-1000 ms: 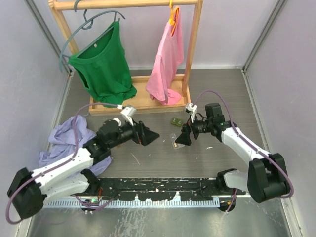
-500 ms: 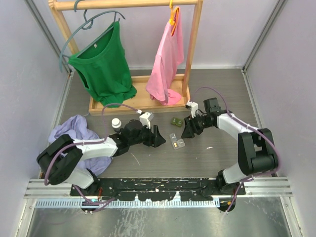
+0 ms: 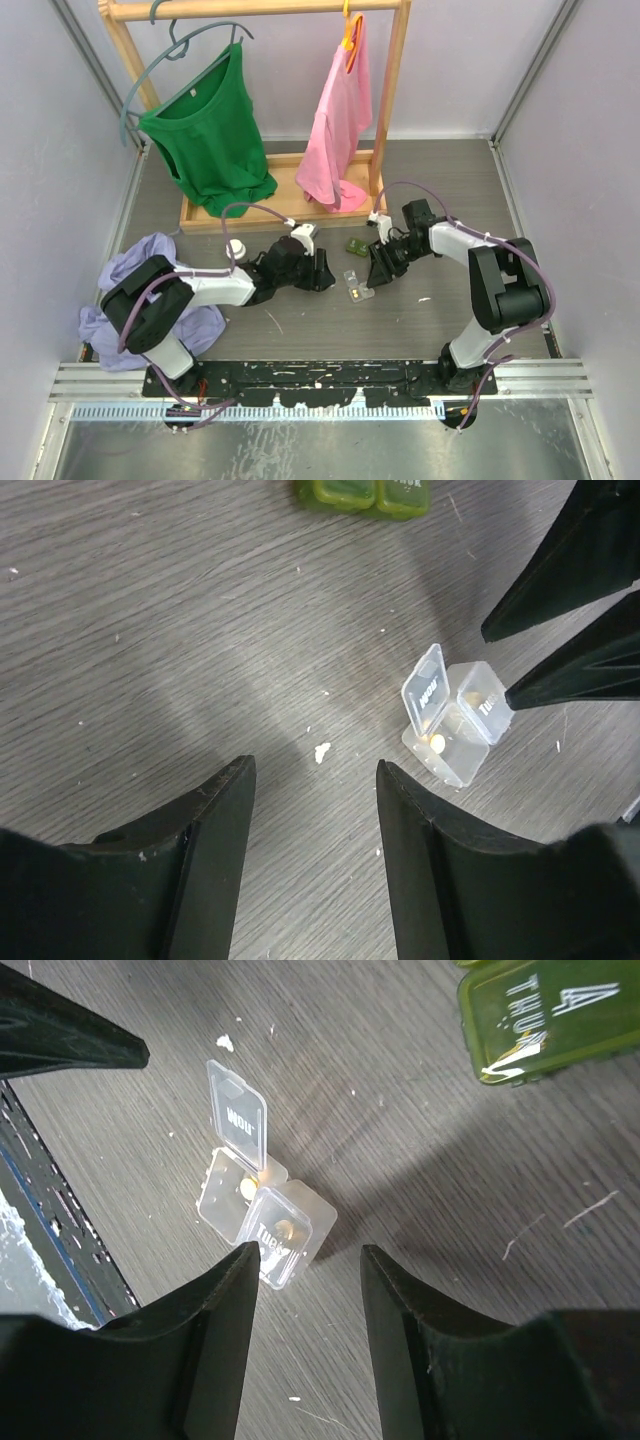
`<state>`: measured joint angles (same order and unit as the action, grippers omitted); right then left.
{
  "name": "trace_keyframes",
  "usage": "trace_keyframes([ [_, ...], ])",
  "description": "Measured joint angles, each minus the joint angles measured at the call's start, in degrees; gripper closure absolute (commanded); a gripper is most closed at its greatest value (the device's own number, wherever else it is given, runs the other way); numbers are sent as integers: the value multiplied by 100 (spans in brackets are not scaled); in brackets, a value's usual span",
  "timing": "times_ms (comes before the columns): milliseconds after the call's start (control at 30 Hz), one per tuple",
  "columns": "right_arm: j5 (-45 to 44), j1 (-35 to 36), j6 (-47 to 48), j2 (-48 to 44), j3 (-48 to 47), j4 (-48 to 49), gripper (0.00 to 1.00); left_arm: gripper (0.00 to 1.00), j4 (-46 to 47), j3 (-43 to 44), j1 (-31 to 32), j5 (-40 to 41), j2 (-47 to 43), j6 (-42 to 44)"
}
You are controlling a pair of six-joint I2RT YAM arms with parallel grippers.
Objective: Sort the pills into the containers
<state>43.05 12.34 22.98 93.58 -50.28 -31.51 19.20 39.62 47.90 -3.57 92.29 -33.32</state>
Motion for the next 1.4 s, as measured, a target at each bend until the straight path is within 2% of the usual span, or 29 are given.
trace_keyframes([
  [567, -48, 197, 111, 339, -138, -181, 52, 46, -227, 551, 0, 76, 660, 2],
  [1067, 7, 208, 66, 402, -212, -201, 52, 46, 509, 514, 0, -44, 931, 146],
  [1400, 11, 208, -188, 516, -286, -201, 59, 46, 1309, 129, 0, -232, 960, 367],
])
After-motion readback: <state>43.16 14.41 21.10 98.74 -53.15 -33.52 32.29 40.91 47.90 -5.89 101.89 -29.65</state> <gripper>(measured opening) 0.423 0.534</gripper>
